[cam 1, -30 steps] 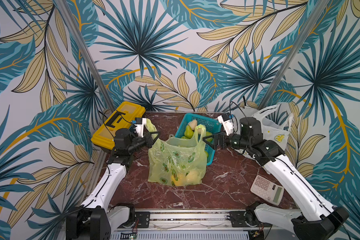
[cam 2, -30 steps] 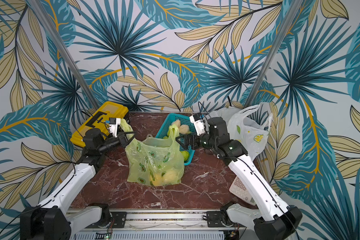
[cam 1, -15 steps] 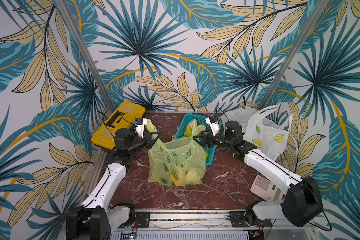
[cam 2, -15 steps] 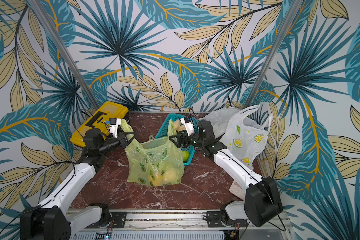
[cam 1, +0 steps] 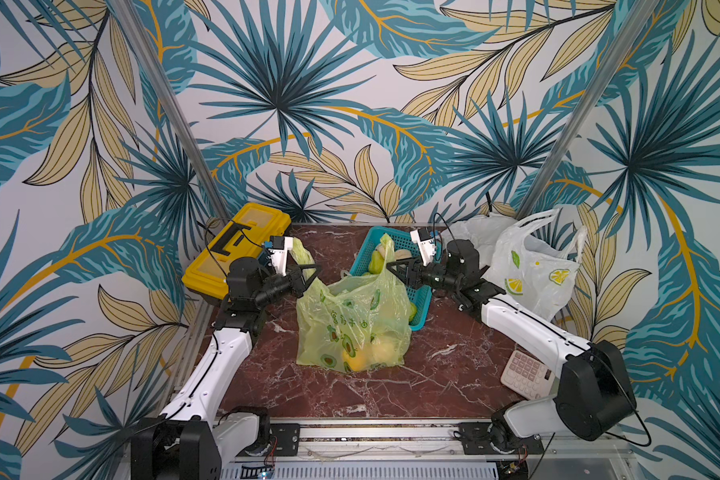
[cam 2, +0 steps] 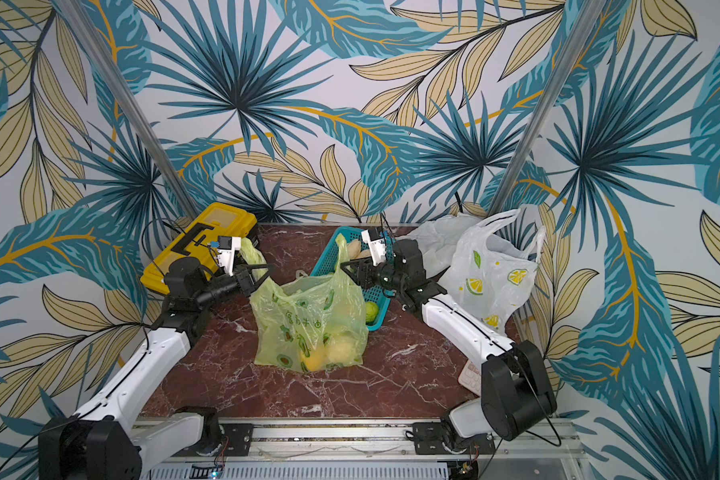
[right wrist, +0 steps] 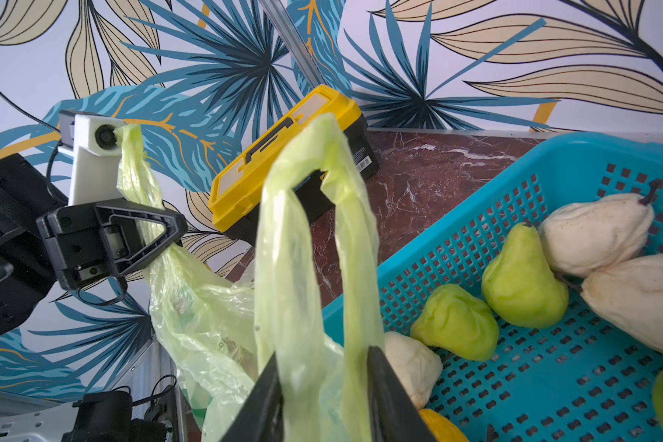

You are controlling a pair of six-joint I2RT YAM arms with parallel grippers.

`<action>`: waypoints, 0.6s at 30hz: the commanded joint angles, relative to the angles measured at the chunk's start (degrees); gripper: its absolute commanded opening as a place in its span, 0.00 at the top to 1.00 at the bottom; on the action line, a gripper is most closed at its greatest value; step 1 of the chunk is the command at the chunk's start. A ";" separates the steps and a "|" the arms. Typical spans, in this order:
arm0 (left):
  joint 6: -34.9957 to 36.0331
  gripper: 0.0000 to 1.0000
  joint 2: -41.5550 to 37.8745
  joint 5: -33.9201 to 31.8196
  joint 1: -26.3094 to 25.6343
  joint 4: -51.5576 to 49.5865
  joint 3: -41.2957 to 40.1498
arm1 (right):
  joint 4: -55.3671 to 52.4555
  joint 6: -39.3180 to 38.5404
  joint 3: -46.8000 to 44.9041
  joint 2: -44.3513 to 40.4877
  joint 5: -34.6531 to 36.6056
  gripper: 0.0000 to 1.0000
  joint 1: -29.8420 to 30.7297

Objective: Place the pears into plastic bags & tie knots
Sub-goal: Tie the plastic bag at the center of the board.

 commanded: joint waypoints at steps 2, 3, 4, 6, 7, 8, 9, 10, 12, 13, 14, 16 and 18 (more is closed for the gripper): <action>0.61 0.95 -1.54 1.46 0.46 -2.29 2.62 | 0.92 1.97 -1.07 -0.16 0.46 0.54 0.55; 0.79 0.96 -1.71 1.49 0.52 -2.44 2.55 | 0.17 2.01 -0.69 0.32 0.45 0.46 0.53; 0.88 0.95 -1.78 1.46 0.53 -2.56 2.51 | -0.30 1.93 -0.43 0.72 0.39 0.41 0.55; 0.80 0.96 -1.81 1.66 0.52 -2.57 2.36 | -1.53 1.69 0.09 1.74 0.99 0.34 0.55; 0.82 0.96 -1.79 1.66 0.52 -2.58 2.36 | -1.95 1.62 0.34 2.09 1.12 0.32 0.55; 0.82 0.95 -1.80 1.75 0.53 -2.58 2.24 | -2.70 1.61 0.74 2.59 0.96 0.29 0.55; 0.80 0.96 -1.80 1.80 0.51 -2.53 2.28 | -3.82 1.56 1.32 3.16 0.94 0.28 0.55; 0.80 0.96 -1.80 1.80 0.53 -2.58 2.22 | -4.58 1.63 1.69 3.67 0.90 0.26 0.54; 0.67 0.96 -1.81 1.73 0.50 -2.57 2.21 | -4.76 2.81 2.15 4.53 -0.13 0.25 0.54; 0.63 0.96 -1.81 1.67 0.52 -2.57 2.20 | -4.24 3.67 1.94 4.67 -0.61 0.25 0.55; 0.71 0.96 -1.87 1.73 0.53 -2.57 2.24 | -3.64 4.63 1.81 4.89 -0.74 0.25 0.55; 0.65 0.95 -1.89 1.64 0.53 -2.57 2.29 | -3.50 5.39 1.51 4.68 -0.66 0.30 0.63; 0.54 0.96 -1.85 1.52 0.53 -2.58 2.27 | -2.42 5.62 0.64 3.49 0.58 0.42 0.64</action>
